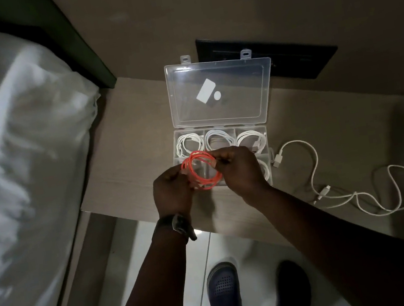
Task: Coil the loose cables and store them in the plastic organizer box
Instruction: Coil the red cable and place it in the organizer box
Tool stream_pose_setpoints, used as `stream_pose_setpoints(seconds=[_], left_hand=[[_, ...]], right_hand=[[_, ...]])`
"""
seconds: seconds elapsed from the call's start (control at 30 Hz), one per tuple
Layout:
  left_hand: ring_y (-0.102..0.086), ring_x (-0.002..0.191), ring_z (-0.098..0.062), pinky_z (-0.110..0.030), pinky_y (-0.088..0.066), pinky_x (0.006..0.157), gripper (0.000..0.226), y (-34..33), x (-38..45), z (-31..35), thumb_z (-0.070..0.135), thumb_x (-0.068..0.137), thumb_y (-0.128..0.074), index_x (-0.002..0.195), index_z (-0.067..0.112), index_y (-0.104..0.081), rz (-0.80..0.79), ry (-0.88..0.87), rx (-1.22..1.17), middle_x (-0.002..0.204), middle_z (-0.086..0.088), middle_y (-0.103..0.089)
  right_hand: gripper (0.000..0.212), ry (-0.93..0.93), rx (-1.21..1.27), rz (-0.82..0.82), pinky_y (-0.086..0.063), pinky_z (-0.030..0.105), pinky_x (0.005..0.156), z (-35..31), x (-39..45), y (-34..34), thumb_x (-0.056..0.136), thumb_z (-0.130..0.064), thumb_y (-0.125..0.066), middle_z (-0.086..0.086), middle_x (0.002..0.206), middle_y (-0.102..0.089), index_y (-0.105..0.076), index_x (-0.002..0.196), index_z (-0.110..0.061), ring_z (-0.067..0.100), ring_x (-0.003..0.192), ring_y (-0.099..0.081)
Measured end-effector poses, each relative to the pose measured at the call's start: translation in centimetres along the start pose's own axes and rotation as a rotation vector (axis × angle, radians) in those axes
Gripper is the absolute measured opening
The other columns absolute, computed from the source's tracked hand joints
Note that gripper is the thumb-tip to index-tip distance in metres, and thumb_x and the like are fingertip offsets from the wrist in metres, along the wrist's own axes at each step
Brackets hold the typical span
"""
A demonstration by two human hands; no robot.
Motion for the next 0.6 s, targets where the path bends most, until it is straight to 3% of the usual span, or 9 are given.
stream_pose_setpoints(seconds=[0.07, 0.17, 0.33, 0.43, 0.6], left_hand=[[-0.074, 0.083, -0.027, -0.05, -0.059, 0.081, 0.023, 0.8, 0.8, -0.9, 0.02, 0.075, -0.062, 0.087, 0.029, -0.079, 0.022, 0.009, 0.011, 0.081, -0.006, -0.078], [-0.074, 0.086, -0.027, -0.052, -0.059, 0.082, 0.028, 1.5, 1.7, -1.6, 0.03, 0.073, -0.058, 0.094, 0.035, -0.077, 0.048, -0.022, 0.111, 0.086, -0.002, -0.079], [-0.071, 0.095, -0.023, -0.041, -0.057, 0.089, 0.032, 1.8, 1.4, 0.0, 0.008, 0.085, -0.056, 0.107, 0.024, -0.074, 0.124, -0.118, 0.244, 0.101, -0.004, -0.076], [-0.07, 0.087, -0.025, -0.039, -0.057, 0.083, 0.03, 1.7, 1.3, 0.7, 0.006, 0.082, -0.059, 0.1, 0.024, -0.075, 0.125, -0.193, 0.293, 0.089, -0.003, -0.073], [-0.068, 0.086, -0.026, -0.035, -0.056, 0.079, 0.024, 1.6, 1.9, 1.1, 0.006, 0.082, -0.059, 0.095, 0.02, -0.073, 0.131, -0.229, 0.347, 0.089, -0.004, -0.07]], right_hand=[[0.022, 0.019, -0.049, -0.013, -0.057, 0.042, 0.078, -0.9, 0.3, -1.2, 0.08, -0.004, -0.067, 0.008, 0.091, -0.079, -0.079, 0.095, -0.015, 0.024, 0.088, -0.072], [0.026, 0.014, -0.187, -0.05, -0.056, 0.037, 0.079, -1.8, 0.7, -2.6, 0.08, -0.005, -0.064, 0.007, 0.095, -0.079, -0.079, 0.096, -0.018, 0.026, 0.092, -0.072], [0.026, 0.149, -0.466, -0.113, -0.053, 0.035, 0.076, -2.9, 0.8, -3.2, 0.078, -0.006, -0.059, 0.013, 0.095, -0.076, -0.079, 0.092, -0.016, 0.034, 0.096, -0.067], [0.02, 0.237, -0.605, -0.166, -0.047, 0.033, 0.072, -3.7, 0.7, -3.6, 0.077, -0.006, -0.058, 0.014, 0.091, -0.072, -0.076, 0.085, -0.011, 0.034, 0.093, -0.065], [0.021, 0.282, -0.506, -0.118, -0.052, 0.039, 0.066, -4.2, 0.4, -3.8, 0.076, -0.014, -0.054, 0.012, 0.081, -0.071, -0.059, 0.096, -0.011, 0.035, 0.079, -0.065]])
Point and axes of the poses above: each hand's wrist, its own x-axis towards the middle knuckle, its own y-axis out of the back of the hand, z = x × y, the point moved 3 cm from there along x, towards the middle knuckle
